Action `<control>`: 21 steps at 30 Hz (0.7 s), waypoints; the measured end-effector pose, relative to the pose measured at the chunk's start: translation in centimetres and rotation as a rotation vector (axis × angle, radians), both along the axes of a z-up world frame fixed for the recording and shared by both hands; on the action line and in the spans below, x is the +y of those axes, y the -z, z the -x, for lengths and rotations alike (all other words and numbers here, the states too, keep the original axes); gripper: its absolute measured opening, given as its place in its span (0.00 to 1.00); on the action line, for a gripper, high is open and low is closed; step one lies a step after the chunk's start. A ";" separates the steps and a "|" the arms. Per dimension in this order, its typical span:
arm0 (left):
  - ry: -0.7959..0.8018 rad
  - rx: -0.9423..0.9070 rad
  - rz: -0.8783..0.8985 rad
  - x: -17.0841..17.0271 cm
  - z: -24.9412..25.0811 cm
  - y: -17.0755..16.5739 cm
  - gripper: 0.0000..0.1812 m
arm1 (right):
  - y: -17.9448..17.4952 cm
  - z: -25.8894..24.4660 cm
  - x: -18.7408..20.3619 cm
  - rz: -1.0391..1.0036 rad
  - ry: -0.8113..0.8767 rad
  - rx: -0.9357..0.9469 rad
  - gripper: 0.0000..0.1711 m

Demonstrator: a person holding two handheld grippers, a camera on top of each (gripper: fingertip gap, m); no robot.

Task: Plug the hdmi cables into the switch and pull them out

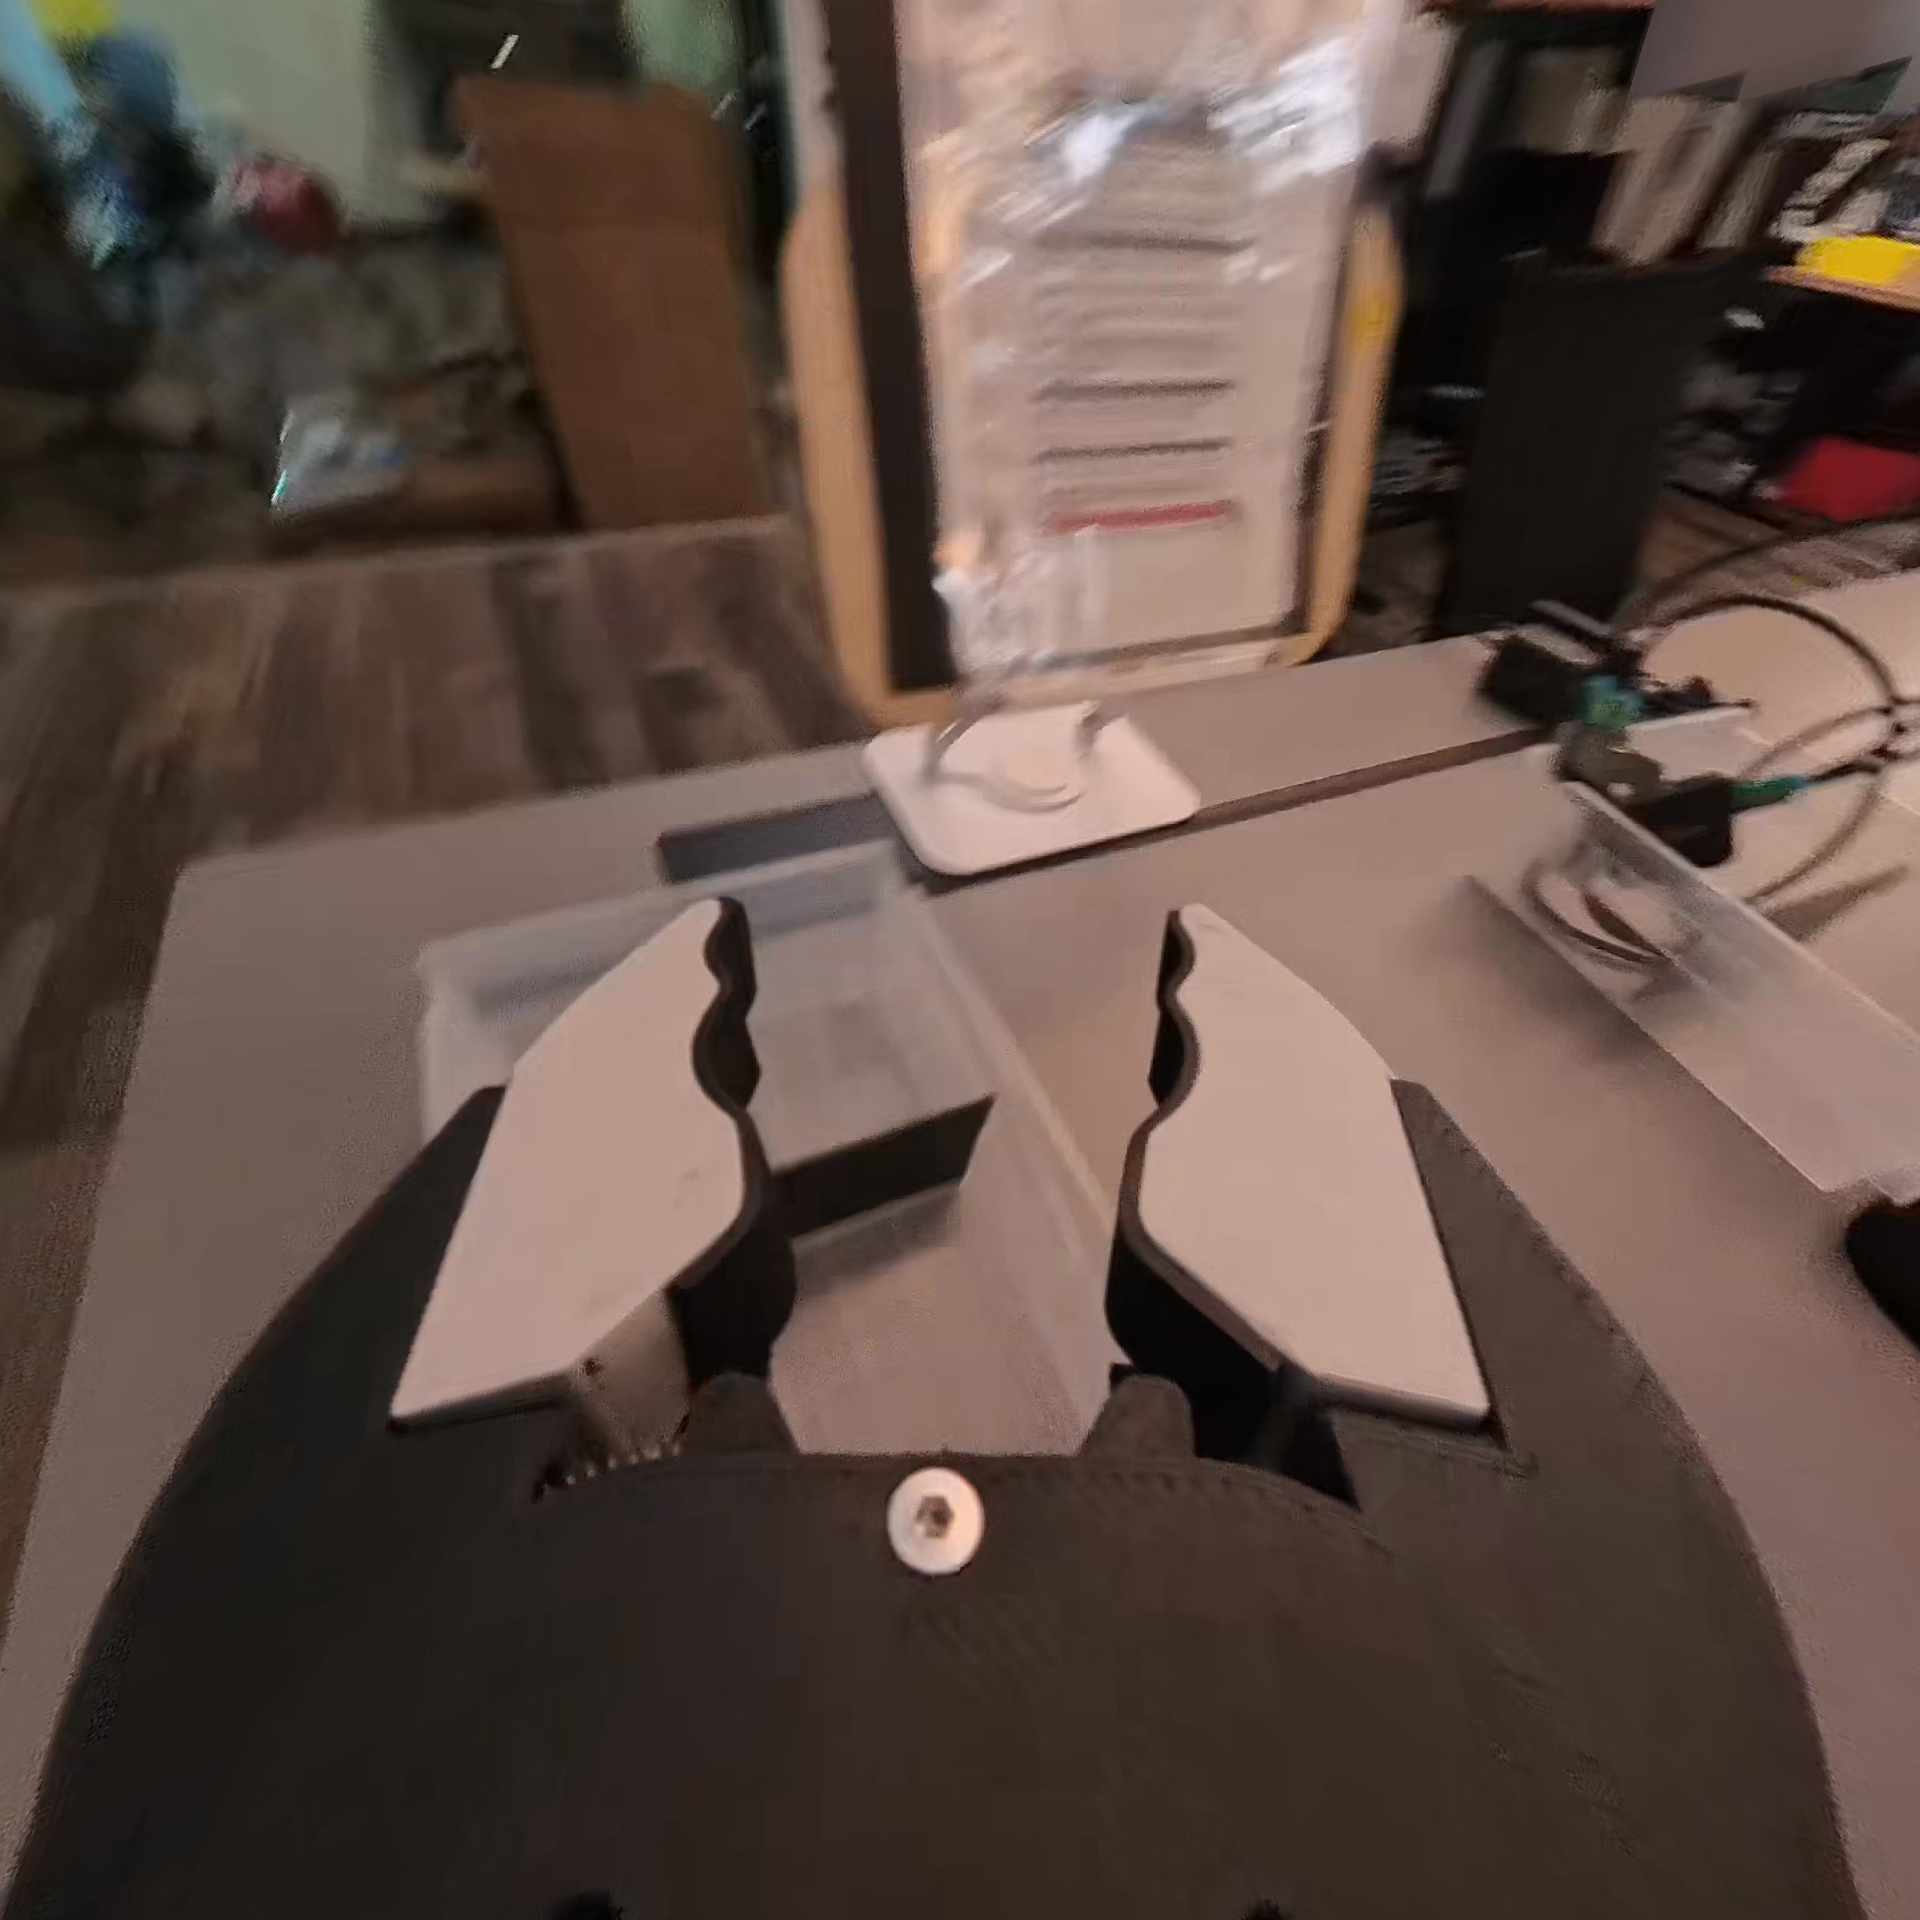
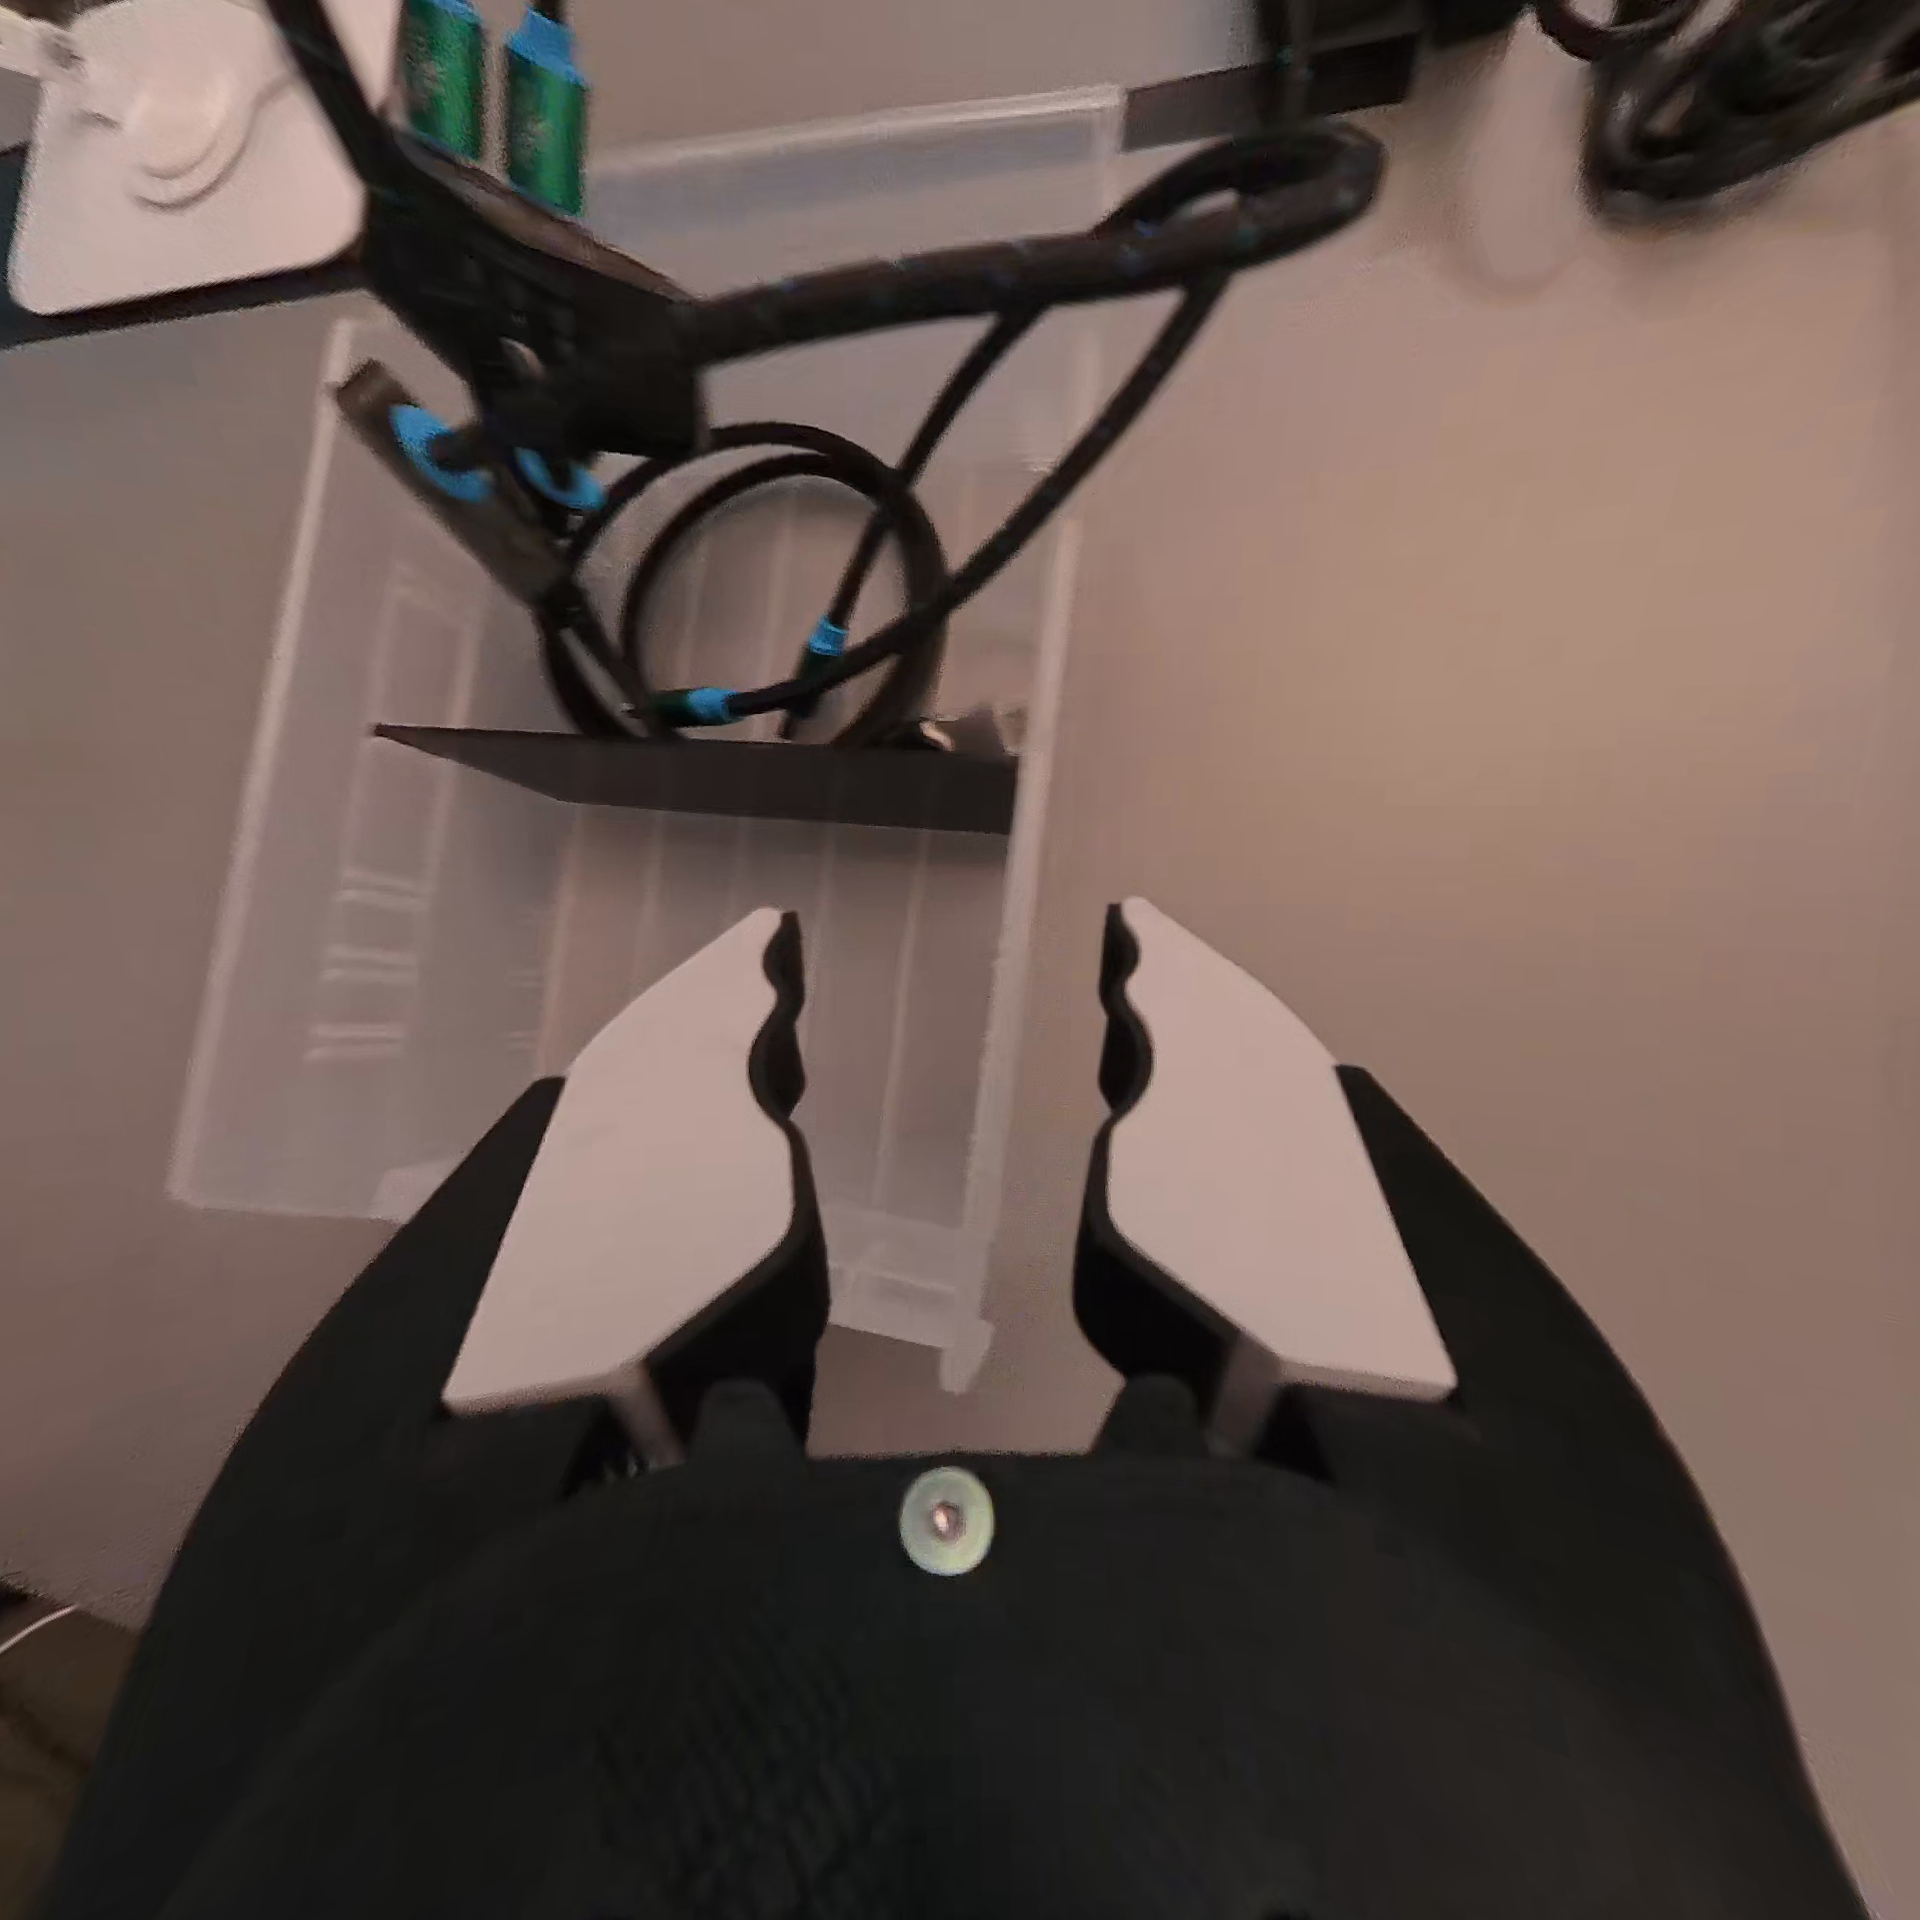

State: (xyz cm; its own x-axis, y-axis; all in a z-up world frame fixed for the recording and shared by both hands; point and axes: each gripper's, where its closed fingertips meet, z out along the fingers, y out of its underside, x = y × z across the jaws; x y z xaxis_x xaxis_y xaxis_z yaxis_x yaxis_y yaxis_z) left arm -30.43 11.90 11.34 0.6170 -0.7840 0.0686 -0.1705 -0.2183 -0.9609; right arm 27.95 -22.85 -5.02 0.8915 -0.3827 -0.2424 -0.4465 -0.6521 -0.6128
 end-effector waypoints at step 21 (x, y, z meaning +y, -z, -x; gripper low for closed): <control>-0.160 0.596 0.845 4.7 11.6 23.7 0.11 | 7.8 1.2 -0.2 0.325 -0.108 0.183 0.07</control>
